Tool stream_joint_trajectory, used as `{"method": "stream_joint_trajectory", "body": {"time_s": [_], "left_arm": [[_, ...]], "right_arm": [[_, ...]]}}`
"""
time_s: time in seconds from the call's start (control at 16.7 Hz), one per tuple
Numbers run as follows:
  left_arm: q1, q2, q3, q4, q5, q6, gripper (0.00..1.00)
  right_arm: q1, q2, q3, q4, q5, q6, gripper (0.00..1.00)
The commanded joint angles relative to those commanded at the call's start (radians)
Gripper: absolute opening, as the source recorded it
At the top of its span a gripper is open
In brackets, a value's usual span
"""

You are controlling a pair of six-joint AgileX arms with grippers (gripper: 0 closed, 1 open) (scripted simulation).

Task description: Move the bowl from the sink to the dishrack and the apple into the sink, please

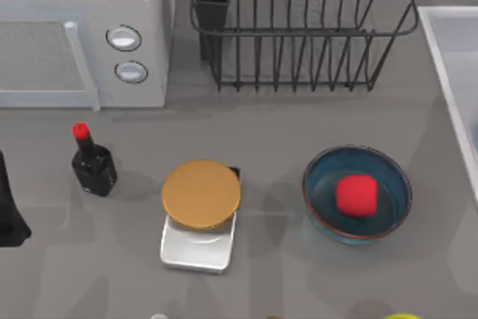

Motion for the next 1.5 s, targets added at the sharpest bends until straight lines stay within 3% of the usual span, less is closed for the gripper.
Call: {"method": "stream_joint_trajectory", "body": {"time_s": [0.24, 0.48, 1.26, 1.5], "left_arm": [[0.000, 0.000, 0.000, 0.000, 0.000, 0.000, 1.00], [0.000, 0.000, 0.000, 0.000, 0.000, 0.000, 1.00], [0.000, 0.000, 0.000, 0.000, 0.000, 0.000, 1.00], [0.000, 0.000, 0.000, 0.000, 0.000, 0.000, 1.00]], "right_arm": [[0.002, 0.072, -0.065, 0.139, 0.001, 0.002, 1.00], [0.002, 0.080, -0.071, 0.150, 0.001, 0.003, 1.00], [0.002, 0.080, -0.071, 0.150, 0.001, 0.003, 0.02], [0.002, 0.080, -0.071, 0.150, 0.001, 0.003, 0.00]]}}
